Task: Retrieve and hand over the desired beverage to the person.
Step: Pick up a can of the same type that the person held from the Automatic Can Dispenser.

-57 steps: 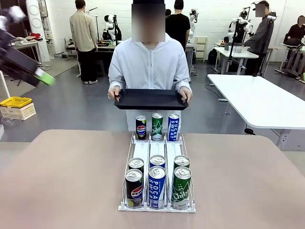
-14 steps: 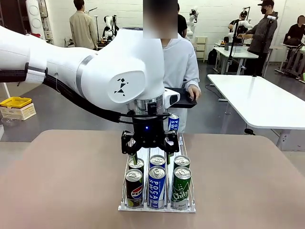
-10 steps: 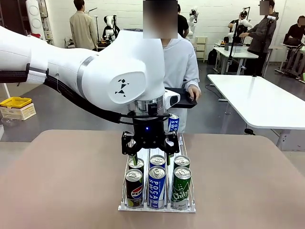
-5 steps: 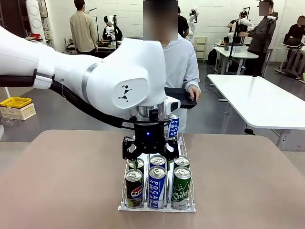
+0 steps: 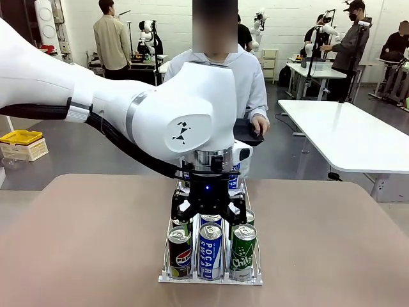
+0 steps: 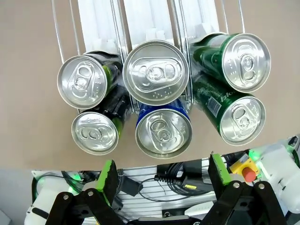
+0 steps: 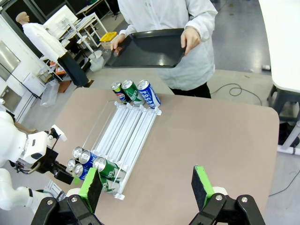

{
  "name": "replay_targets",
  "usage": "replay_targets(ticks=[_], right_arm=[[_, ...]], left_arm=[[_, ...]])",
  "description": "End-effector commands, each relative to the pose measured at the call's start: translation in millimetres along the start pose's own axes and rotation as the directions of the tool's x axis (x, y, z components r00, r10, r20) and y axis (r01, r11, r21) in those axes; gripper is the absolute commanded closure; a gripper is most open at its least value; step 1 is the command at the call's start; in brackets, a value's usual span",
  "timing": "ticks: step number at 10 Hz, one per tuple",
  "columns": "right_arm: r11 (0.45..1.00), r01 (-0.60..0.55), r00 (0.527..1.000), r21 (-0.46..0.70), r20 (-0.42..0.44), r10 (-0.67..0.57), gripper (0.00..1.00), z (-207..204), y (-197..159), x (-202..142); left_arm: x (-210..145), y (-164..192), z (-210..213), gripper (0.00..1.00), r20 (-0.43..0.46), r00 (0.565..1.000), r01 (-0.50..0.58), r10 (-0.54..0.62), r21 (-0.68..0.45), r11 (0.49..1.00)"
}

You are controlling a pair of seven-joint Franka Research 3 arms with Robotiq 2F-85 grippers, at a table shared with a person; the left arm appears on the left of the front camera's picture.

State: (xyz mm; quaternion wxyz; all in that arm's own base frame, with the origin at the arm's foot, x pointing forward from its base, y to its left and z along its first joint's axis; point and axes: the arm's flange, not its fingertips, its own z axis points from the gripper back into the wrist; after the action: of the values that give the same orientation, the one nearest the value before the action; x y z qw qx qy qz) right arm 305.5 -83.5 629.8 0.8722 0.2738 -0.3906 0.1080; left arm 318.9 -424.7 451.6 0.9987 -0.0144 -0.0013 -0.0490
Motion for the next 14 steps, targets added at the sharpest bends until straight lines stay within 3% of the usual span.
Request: replay_targets(ticks=[1, 7, 14], right_arm=[[1.000, -0.006, 1.000, 0.027, 0.004, 0.006, 0.00, -2, -2, 0], [1.000, -0.006, 1.000, 0.027, 0.004, 0.006, 0.00, -2, -2, 0], [1.000, -0.006, 1.000, 0.027, 0.004, 0.006, 0.00, -2, -2, 0]], left_arm=[[4, -11, -6, 0.00, 0.003, 1.000, 0.023, -0.023, 0.051, 0.998], [5, -10, -14, 0.00, 0.032, 0.995, 0.090, -0.092, 0.072, 0.993], [17, -1, -18, 0.00, 0.039, 0.997, 0.064, -0.065, 0.048, 0.997]])
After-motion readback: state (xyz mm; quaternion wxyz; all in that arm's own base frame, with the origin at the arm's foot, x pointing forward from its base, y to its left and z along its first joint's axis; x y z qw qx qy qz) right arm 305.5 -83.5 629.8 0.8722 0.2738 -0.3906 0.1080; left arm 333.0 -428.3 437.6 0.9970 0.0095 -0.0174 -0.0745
